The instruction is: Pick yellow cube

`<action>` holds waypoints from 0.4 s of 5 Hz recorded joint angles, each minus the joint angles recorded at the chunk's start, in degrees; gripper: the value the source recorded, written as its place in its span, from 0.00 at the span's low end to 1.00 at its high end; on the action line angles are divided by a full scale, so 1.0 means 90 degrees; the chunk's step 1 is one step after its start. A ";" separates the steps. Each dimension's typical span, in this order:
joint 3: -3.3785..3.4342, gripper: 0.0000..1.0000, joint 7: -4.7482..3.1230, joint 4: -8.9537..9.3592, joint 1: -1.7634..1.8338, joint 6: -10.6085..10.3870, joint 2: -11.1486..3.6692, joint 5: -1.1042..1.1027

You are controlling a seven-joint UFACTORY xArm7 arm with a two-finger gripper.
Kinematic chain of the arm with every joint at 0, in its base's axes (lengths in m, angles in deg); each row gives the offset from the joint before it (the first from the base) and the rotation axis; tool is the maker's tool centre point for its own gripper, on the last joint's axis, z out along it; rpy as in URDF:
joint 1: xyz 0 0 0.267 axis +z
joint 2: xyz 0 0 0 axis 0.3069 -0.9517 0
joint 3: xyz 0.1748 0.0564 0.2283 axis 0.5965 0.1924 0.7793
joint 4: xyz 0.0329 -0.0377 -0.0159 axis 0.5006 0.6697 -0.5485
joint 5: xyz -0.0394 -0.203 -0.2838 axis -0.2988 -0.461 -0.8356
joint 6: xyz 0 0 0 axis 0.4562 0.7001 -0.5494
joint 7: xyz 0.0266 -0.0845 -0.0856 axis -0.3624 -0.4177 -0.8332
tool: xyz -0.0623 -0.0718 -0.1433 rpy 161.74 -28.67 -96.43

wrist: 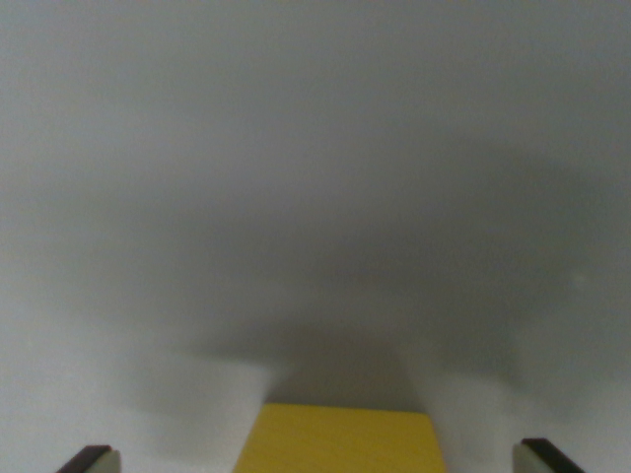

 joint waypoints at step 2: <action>0.0008 0.00 -0.0001 0.0073 0.0007 -0.0076 -0.0016 0.0006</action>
